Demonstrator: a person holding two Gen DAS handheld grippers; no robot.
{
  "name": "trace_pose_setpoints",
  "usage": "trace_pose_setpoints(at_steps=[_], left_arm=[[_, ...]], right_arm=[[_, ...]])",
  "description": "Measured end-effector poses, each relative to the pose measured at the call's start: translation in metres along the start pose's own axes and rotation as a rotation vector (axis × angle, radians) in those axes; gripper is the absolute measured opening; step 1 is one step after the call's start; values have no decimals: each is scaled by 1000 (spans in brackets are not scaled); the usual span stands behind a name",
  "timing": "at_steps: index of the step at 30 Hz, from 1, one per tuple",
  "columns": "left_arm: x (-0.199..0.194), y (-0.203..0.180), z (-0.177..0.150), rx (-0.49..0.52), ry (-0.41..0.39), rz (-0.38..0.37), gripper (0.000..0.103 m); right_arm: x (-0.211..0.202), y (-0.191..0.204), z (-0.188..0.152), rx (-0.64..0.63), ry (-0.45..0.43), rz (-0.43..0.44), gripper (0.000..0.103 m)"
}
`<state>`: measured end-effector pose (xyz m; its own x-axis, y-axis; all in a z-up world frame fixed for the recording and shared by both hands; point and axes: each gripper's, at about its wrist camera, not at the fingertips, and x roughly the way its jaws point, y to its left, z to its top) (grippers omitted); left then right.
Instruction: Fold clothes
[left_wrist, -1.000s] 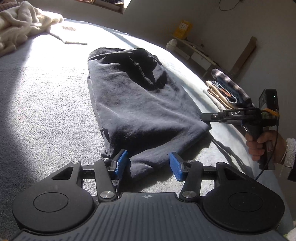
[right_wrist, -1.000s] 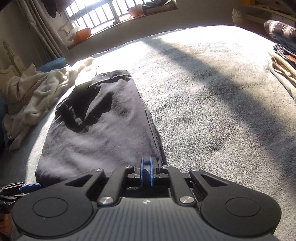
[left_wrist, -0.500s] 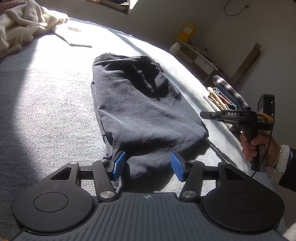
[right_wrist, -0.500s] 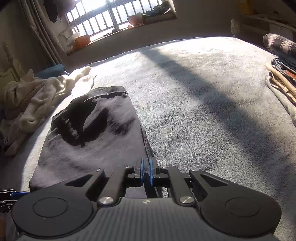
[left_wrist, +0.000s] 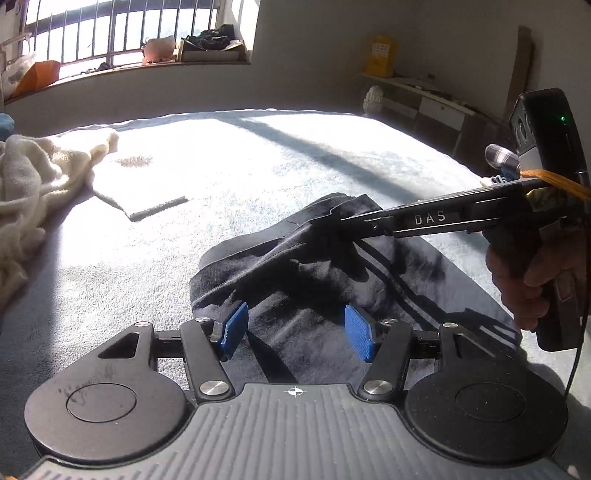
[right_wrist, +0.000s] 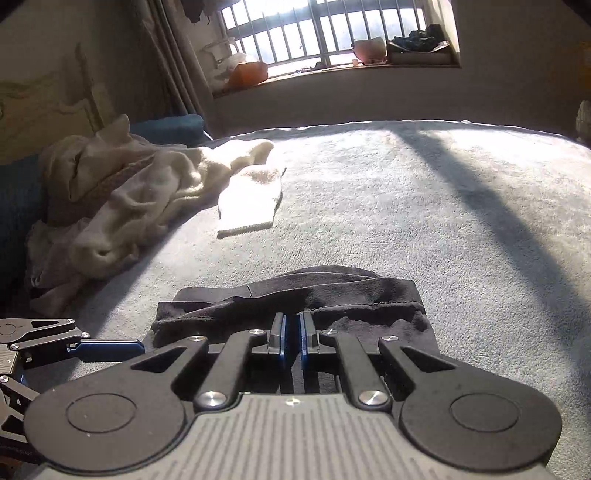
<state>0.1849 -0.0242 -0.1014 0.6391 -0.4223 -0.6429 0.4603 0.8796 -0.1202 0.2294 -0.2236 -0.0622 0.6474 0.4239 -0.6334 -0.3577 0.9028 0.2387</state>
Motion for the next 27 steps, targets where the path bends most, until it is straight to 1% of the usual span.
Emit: trace_pose_setpoints(at_steps=[3, 5, 6, 8, 10, 12, 13, 15, 17, 19, 21, 23, 25, 27], left_arm=[[18, 0, 2, -19, 45, 64, 58], [27, 6, -1, -72, 71, 102, 59], [28, 9, -2, -104, 82, 106, 59], [30, 13, -3, -152, 98, 108, 60], [31, 13, -3, -160, 108, 115, 61], [30, 11, -3, -157, 115, 124, 62], [30, 10, -3, -157, 118, 130, 62], [29, 8, -2, -161, 126, 137, 63], [28, 6, -1, -156, 134, 144, 63], [28, 5, -1, -153, 141, 150, 63], [30, 7, 0, -168, 149, 154, 63], [30, 7, 0, -178, 157, 159, 64], [30, 7, 1, -178, 161, 166, 64], [30, 5, 2, -175, 167, 173, 64]], right_arm=[[23, -6, 0, 28, 14, -20, 7], [35, -11, -2, 54, 37, -42, 6], [39, -13, -2, 63, 44, -48, 6], [34, -9, 0, 49, 30, -33, 7], [27, -5, 4, 38, -3, 12, 8], [27, -5, 9, 50, -18, 23, 8], [29, -6, 11, 58, -13, 13, 8], [40, -15, 12, 95, 22, -40, 7], [43, -30, 11, 180, 23, -47, 7], [36, -44, 11, 272, -18, -24, 8], [23, -53, 16, 316, -35, -5, 8], [11, -59, 19, 318, -29, 16, 8], [-5, -61, 22, 294, -4, 34, 9], [-21, -59, 18, 256, 13, 72, 9]])
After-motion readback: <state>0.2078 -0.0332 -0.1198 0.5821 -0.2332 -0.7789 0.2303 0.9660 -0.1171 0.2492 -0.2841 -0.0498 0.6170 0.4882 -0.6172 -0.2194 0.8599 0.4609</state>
